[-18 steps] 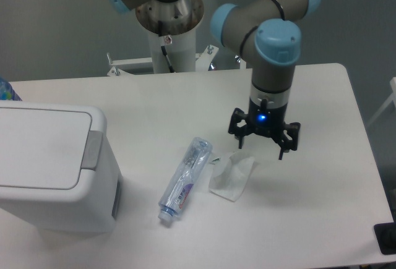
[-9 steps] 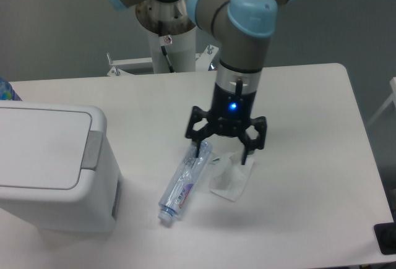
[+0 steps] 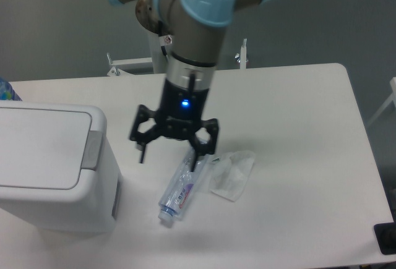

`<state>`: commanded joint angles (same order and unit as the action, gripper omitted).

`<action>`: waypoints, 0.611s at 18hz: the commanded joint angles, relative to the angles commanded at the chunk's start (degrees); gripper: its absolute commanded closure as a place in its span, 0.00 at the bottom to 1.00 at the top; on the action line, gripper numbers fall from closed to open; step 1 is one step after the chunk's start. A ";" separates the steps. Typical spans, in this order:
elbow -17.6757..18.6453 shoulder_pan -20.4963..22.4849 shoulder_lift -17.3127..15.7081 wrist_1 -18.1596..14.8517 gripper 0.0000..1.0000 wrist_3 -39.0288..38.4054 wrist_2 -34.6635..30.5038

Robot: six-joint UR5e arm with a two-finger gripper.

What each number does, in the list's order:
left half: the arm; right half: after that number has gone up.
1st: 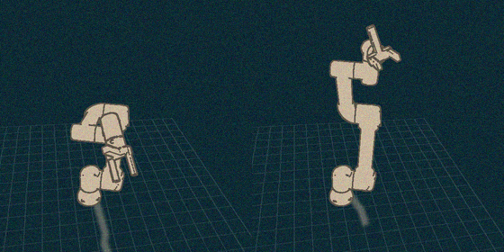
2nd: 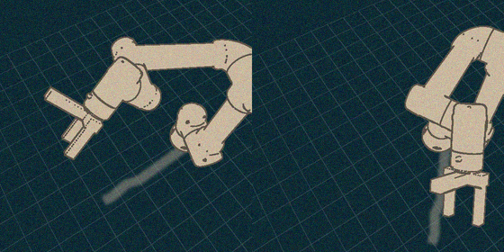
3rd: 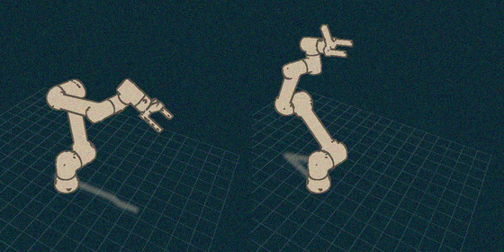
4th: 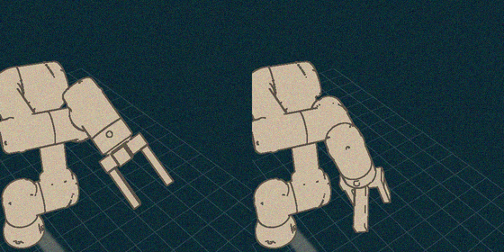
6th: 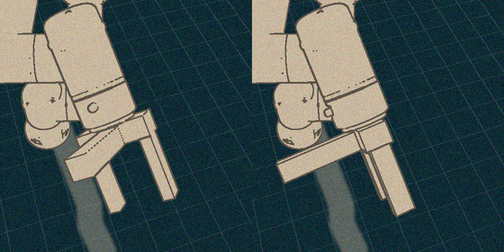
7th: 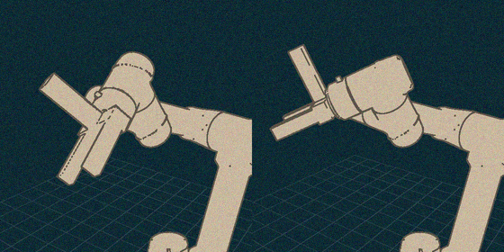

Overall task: Open the trash can
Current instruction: 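Move the open gripper across the table toward the white trash can lid, then lower the gripper onto the lid edge of the white trash can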

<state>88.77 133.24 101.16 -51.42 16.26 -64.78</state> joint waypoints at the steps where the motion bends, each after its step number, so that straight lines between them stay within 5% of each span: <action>1: -0.09 -0.26 -0.52 0.00 0.00 -0.27 0.00; 11: 0.35 -3.34 -0.88 0.00 0.00 -0.36 -0.26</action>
<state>89.12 129.90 100.28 -51.42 15.91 -65.04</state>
